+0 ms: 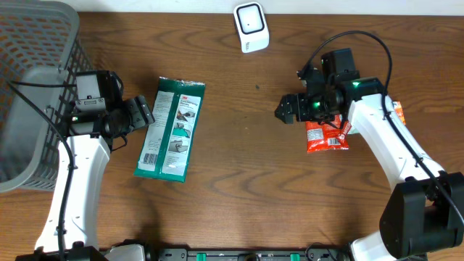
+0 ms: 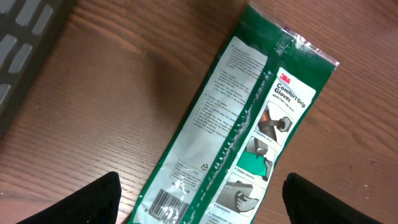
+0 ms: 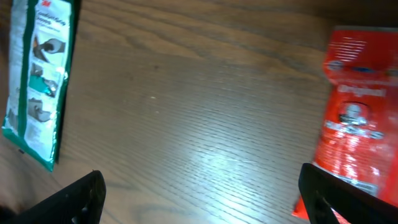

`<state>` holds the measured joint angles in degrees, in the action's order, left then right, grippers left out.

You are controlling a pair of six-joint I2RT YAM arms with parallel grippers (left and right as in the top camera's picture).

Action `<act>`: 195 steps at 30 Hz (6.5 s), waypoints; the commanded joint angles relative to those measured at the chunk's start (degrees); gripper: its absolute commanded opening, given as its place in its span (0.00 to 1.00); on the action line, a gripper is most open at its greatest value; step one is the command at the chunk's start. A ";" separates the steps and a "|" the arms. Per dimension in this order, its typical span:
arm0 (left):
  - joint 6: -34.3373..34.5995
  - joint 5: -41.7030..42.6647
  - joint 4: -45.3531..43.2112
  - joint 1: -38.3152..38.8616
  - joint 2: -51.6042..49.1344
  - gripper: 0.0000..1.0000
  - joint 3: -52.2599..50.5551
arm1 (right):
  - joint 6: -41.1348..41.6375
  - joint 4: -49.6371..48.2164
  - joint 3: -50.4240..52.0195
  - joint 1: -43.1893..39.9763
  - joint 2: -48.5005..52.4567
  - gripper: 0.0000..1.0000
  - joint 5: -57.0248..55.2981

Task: Scan the item barcode
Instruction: 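Move the right gripper left and the left gripper off the basket, then bring both grippers to opposite edges of the green gloves pack, then grasp the gloves pack edge with the right gripper, release with left, then lift the gloves pack with the right gripper toward the white scanner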

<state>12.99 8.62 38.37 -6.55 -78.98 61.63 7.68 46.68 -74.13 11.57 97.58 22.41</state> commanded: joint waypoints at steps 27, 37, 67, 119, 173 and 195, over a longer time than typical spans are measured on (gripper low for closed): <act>-6.82 -0.57 -9.97 -0.13 -17.03 0.08 -4.35 | 1.57 -3.13 0.35 6.29 -0.02 0.98 -2.45; -6.75 -0.31 -12.98 -0.02 -24.41 0.07 -4.37 | 3.91 -9.11 4.09 6.54 0.04 0.96 -2.45; -2.86 5.31 -12.41 16.35 -25.18 0.08 -6.47 | 18.73 -21.18 13.09 9.27 0.04 0.89 3.58; 4.92 7.02 -14.12 27.43 -25.18 0.15 -6.62 | 31.06 -44.22 26.08 17.40 9.31 0.57 12.11; 1.77 -3.10 -5.09 8.61 4.00 0.55 -3.58 | 19.45 -50.36 25.86 18.86 9.25 0.01 13.81; -1.33 -3.13 -4.31 2.43 4.87 0.83 -3.65 | -2.97 -10.29 1.40 18.88 -1.60 0.01 -1.38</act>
<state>12.32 6.02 34.04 -3.97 -74.37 56.95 14.00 30.20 -64.71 30.24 98.45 27.92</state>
